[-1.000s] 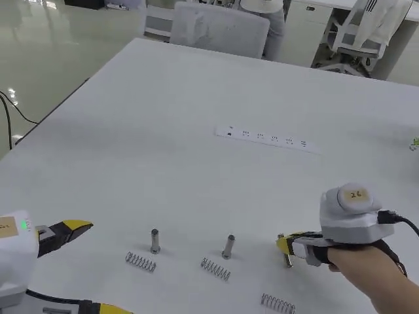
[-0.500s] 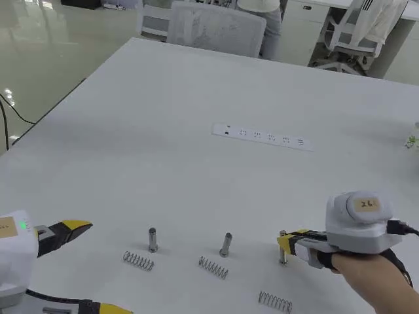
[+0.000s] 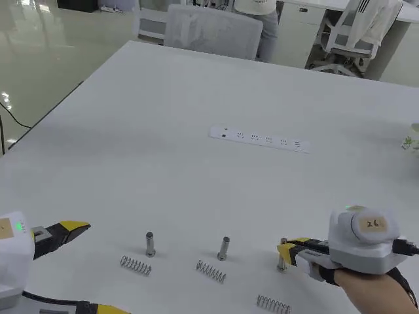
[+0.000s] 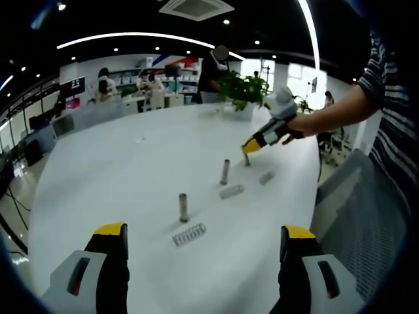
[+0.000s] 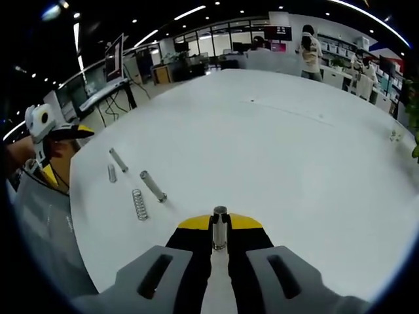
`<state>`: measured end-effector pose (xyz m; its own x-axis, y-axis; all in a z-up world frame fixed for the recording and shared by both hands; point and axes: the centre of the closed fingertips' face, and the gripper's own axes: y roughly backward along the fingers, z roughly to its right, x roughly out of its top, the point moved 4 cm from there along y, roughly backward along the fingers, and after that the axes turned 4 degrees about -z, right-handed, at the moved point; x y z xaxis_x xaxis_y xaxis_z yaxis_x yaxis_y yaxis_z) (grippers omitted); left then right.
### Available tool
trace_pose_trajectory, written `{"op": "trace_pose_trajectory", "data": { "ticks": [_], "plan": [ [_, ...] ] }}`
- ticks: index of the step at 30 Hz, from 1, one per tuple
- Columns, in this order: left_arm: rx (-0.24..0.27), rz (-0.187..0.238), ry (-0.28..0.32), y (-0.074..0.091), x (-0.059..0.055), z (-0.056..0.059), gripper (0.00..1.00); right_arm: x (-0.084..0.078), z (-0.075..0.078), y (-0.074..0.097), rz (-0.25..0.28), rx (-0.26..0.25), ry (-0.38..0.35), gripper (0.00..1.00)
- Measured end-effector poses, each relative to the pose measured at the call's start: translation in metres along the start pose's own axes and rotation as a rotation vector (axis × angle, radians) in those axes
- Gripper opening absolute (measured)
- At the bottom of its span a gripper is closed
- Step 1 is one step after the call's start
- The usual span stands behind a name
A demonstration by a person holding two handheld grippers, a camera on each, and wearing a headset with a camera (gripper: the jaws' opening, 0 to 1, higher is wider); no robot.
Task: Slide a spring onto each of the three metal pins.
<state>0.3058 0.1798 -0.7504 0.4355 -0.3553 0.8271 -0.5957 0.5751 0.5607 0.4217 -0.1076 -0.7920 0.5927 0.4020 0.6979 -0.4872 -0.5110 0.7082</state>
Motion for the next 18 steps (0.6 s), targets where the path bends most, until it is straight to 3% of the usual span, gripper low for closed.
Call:
{"op": "trace_pose_trajectory", "data": {
  "ticks": [18],
  "plan": [
    [0.000, 0.002, 0.001, 0.0013, -0.0024, 0.0005, 0.93, 0.0002, -0.0025, 0.0005, 0.021, -0.003, 0.029, 0.05]
  ]
}}
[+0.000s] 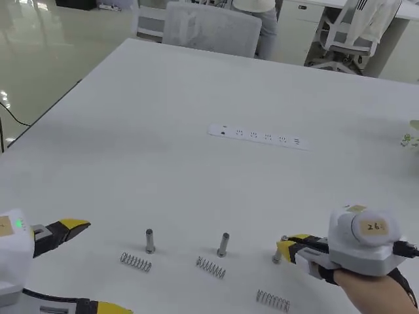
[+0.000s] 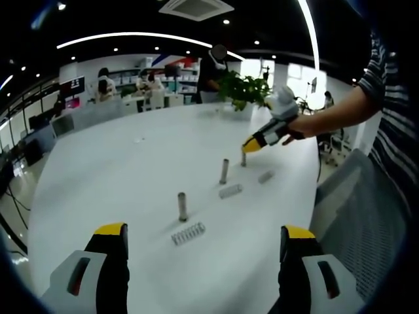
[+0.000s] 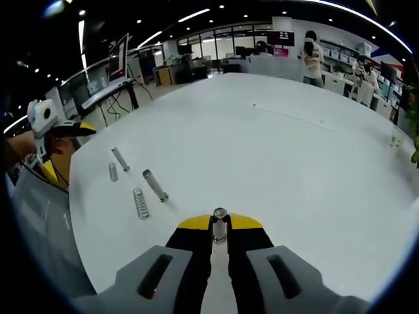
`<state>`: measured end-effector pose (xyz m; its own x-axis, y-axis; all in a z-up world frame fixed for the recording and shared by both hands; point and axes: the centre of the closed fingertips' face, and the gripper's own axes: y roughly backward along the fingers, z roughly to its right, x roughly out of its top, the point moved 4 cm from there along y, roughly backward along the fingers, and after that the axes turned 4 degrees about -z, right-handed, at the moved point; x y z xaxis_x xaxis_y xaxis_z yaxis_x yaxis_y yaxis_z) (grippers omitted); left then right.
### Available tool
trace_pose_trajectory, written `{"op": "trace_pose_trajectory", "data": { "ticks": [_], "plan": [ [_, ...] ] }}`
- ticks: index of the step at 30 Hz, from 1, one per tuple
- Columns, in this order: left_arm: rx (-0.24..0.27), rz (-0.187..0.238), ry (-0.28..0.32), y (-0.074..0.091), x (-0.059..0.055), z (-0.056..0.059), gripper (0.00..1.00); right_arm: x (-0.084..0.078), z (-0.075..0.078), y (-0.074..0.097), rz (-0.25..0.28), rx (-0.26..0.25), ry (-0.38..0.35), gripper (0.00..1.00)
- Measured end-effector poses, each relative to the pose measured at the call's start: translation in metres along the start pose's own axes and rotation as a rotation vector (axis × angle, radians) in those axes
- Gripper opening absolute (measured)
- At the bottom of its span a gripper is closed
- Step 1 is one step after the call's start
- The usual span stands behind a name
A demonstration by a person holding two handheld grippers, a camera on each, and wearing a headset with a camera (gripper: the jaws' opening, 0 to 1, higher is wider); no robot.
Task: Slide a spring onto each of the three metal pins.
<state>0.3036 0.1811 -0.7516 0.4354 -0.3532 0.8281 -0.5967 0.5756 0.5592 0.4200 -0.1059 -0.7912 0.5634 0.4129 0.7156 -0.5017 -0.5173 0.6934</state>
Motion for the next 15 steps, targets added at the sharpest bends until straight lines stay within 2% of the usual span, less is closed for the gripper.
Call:
{"op": "trace_pose_trajectory", "data": {
  "ticks": [9, 15],
  "plan": [
    [-0.009, 0.006, 0.001, -0.0037, 0.0013, 0.0025, 0.94, -0.0027, -0.0024, 0.0014, -0.019, 0.015, -0.011, 0.06],
    [-0.013, 0.002, 0.001, -0.0040, -0.0002, 0.0031, 0.93, -0.0016, -0.0027, 0.0024, -0.013, 0.017, -0.027, 0.09]
  ]
}}
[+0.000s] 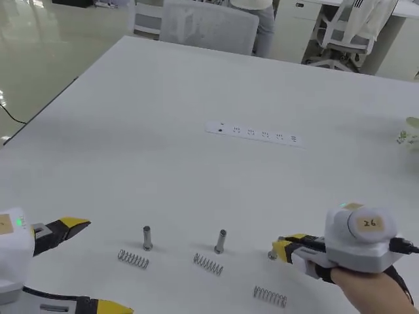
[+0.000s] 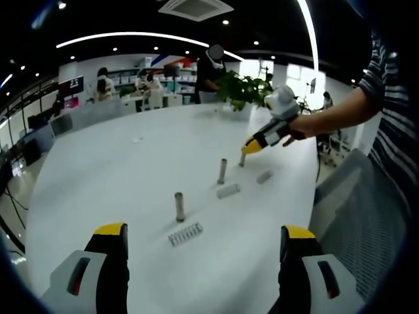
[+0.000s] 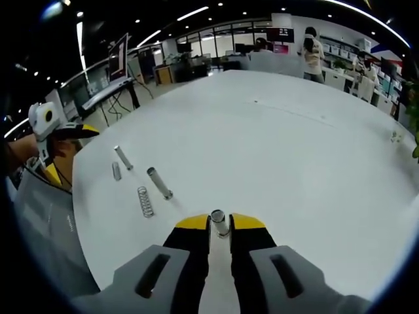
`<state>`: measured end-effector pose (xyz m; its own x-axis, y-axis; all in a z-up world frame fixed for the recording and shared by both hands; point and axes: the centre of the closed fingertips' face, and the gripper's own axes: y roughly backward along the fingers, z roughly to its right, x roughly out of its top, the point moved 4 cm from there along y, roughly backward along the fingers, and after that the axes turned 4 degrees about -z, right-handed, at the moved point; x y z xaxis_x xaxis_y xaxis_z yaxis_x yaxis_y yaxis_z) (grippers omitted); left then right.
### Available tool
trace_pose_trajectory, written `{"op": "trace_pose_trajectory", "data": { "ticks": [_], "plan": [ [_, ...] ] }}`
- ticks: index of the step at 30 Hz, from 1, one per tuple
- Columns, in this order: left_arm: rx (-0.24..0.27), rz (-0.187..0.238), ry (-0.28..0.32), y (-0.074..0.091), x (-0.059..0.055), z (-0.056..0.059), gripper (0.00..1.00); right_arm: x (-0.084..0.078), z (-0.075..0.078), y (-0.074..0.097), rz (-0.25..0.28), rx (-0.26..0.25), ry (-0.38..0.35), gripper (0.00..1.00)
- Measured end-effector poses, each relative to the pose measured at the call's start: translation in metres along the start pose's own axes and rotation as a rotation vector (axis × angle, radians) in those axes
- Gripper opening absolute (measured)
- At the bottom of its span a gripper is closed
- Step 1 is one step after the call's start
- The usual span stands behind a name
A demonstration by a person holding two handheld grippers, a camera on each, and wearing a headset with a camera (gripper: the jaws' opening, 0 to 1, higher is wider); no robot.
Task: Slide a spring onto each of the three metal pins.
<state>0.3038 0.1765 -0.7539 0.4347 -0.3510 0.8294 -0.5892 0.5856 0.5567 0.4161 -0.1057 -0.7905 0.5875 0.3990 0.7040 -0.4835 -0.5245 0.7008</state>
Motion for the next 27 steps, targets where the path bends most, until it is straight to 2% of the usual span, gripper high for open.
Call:
{"op": "trace_pose_trajectory", "data": {
  "ticks": [18, 27],
  "plan": [
    [-0.009, 0.000, 0.005, -0.001, 0.001, 0.004, 0.94, 0.002, -0.003, 0.003, 0.015, 0.009, -0.030, 0.24],
    [-0.015, 0.004, 0.010, 0.000, 0.002, 0.005, 0.94, -0.004, 0.003, 0.010, 0.023, 0.005, -0.038, 0.28]
  ]
}}
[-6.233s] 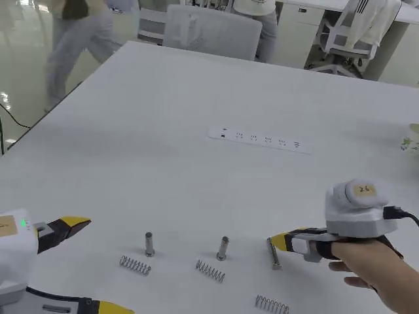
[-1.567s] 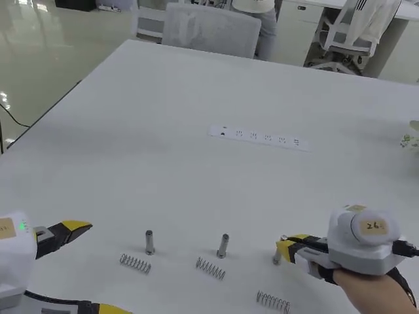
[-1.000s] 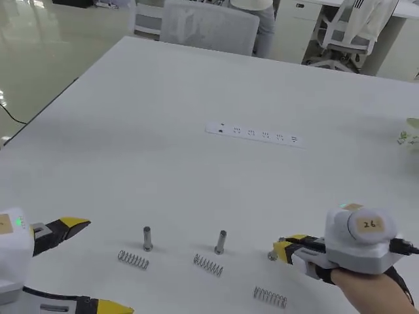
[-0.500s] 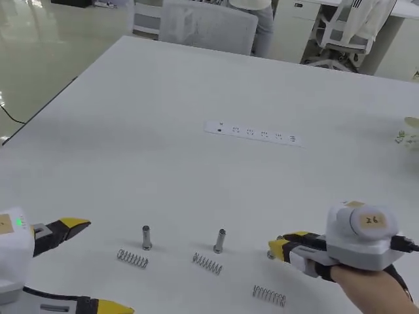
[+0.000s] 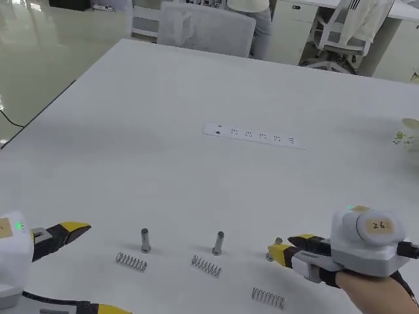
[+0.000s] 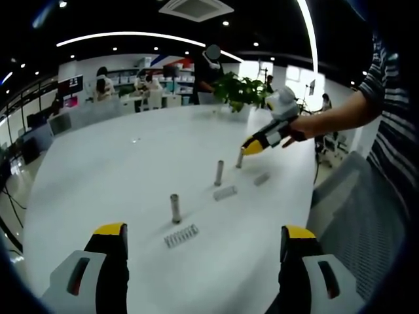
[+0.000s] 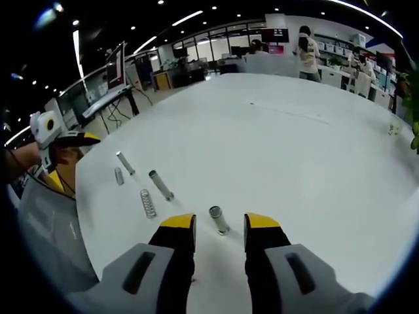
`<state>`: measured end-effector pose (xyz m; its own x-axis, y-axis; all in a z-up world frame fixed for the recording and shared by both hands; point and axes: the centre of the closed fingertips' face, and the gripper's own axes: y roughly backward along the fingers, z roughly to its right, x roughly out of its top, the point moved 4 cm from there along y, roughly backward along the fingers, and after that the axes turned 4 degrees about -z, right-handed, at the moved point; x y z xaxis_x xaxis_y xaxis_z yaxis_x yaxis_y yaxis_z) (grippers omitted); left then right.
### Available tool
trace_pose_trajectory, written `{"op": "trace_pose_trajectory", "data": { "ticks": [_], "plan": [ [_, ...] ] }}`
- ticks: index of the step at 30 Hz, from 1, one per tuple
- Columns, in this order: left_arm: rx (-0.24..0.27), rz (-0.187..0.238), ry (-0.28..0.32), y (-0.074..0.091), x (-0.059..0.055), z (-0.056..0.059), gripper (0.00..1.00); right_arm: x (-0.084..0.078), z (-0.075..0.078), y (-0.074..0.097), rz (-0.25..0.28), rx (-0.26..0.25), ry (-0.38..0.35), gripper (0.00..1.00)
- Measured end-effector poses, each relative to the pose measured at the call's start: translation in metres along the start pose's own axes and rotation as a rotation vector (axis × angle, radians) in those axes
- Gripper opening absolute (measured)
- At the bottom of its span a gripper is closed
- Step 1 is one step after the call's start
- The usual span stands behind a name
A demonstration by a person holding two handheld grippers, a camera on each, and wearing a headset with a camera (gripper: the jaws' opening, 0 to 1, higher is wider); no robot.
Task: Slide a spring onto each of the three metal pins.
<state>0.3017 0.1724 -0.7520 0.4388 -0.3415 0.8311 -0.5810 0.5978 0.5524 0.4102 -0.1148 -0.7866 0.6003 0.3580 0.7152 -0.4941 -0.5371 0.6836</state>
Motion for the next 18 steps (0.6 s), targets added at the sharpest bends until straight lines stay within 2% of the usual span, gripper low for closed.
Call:
{"op": "trace_pose_trajectory", "data": {
  "ticks": [11, 18],
  "plan": [
    [-0.005, -0.010, 0.000, 0.000, -0.001, -0.001, 0.94, 0.004, 0.002, 0.012, 0.016, 0.012, 0.020, 0.30],
    [-0.007, -0.008, -0.003, 0.000, 0.002, -0.002, 0.94, 0.003, 0.000, 0.018, -0.005, 0.020, 0.112, 0.31]
  ]
}}
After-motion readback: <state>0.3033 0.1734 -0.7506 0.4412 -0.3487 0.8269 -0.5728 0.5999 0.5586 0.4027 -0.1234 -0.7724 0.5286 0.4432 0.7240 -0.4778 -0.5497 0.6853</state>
